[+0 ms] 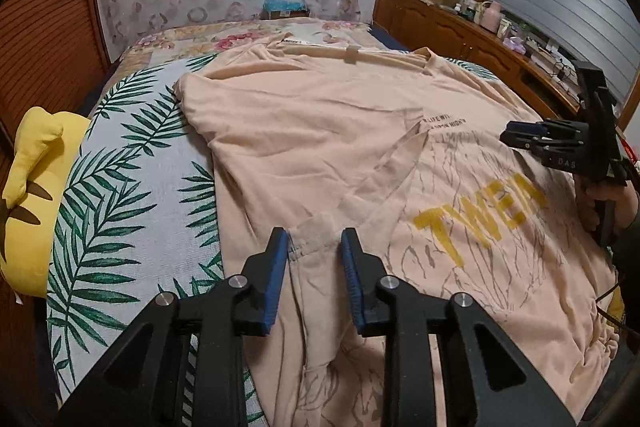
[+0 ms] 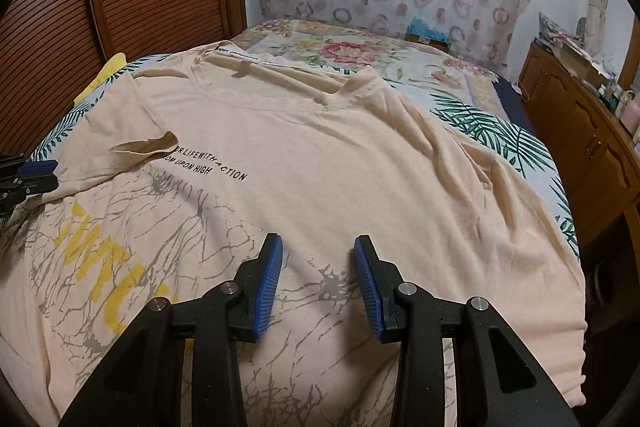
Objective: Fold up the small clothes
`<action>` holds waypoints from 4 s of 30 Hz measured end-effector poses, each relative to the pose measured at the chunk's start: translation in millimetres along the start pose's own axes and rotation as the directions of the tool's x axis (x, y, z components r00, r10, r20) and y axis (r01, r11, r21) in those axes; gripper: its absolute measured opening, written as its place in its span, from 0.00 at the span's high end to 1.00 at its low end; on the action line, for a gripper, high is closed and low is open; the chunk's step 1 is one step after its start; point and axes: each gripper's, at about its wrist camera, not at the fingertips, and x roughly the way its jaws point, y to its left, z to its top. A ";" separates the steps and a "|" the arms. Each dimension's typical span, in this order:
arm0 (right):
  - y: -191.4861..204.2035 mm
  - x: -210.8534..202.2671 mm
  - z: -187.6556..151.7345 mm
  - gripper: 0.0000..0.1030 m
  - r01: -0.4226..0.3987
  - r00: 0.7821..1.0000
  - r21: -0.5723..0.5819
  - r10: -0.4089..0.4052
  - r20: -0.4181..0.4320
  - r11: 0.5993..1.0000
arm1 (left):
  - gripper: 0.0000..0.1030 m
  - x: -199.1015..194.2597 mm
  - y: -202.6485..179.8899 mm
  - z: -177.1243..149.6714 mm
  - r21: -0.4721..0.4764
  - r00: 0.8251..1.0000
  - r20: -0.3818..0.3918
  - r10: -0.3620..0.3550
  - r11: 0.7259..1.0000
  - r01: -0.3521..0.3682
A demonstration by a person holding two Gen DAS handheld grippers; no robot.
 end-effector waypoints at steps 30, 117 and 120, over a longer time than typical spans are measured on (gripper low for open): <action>-0.4 0.0 -0.6 0.62 0.006 1.000 0.002 -0.006 0.005 1.000 | 0.64 -53.9 -62.1 -18.5 0.128 0.988 0.097 -0.121 0.986 0.108; -0.4 -112.2 -35.9 0.88 -0.129 0.978 -0.038 0.134 0.158 0.991 | 0.20 -52.9 -45.6 -11.9 -0.019 0.976 0.218 0.015 1.000 -0.011; -3.3 -108.9 -34.4 0.78 -0.099 0.983 -0.038 0.104 0.154 0.994 | 0.20 -52.9 -45.5 -11.9 -0.019 0.976 0.219 0.014 1.000 -0.010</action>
